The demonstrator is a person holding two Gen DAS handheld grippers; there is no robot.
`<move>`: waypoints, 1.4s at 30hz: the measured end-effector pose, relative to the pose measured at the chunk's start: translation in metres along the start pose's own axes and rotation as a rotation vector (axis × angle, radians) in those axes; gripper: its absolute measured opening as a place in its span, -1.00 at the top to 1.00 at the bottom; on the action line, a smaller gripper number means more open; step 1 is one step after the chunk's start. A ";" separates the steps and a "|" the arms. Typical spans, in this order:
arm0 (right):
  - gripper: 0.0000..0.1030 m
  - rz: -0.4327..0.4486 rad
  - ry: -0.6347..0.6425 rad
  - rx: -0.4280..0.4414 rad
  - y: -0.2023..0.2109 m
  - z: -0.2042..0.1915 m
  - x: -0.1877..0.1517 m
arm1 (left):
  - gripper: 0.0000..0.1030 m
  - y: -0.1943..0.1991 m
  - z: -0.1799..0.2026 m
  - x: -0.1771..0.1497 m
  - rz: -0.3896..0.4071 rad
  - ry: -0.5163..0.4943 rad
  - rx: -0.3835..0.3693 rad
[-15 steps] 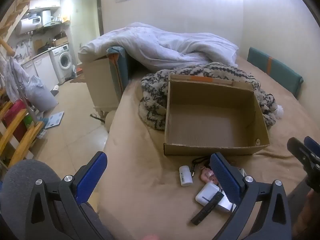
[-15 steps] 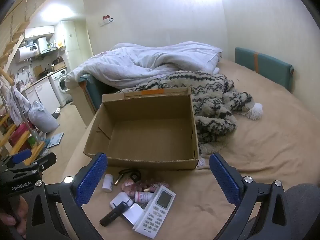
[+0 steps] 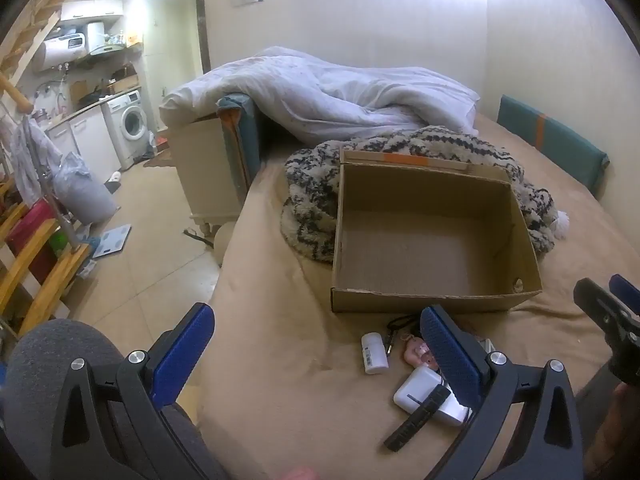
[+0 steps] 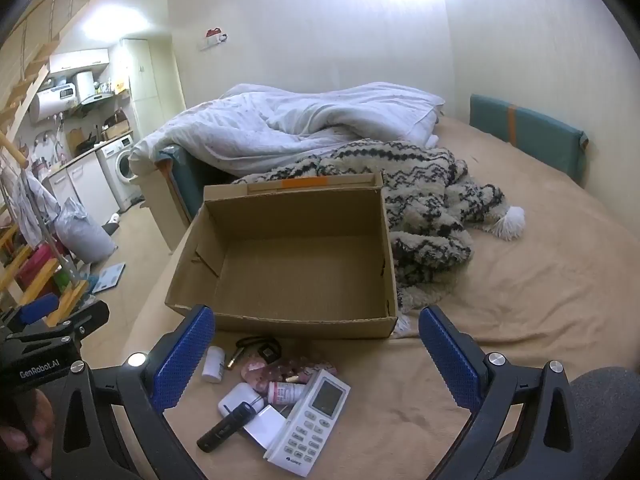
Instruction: Organize rigid objects
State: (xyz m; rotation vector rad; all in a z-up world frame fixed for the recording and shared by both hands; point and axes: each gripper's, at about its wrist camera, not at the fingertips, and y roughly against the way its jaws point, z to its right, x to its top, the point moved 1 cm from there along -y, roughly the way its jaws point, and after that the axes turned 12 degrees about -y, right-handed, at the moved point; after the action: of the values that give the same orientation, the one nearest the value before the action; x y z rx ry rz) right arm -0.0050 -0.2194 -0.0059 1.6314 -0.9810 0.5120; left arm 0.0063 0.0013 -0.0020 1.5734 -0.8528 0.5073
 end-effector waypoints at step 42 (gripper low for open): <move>-1.00 0.000 -0.001 -0.010 -0.001 0.005 0.001 | -1.00 0.000 -0.002 -0.002 0.004 0.000 0.005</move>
State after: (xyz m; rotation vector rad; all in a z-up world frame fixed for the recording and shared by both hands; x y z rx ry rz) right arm -0.0050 -0.2242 -0.0071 1.6229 -0.9834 0.5058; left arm 0.0059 0.0039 -0.0030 1.5765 -0.8552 0.5122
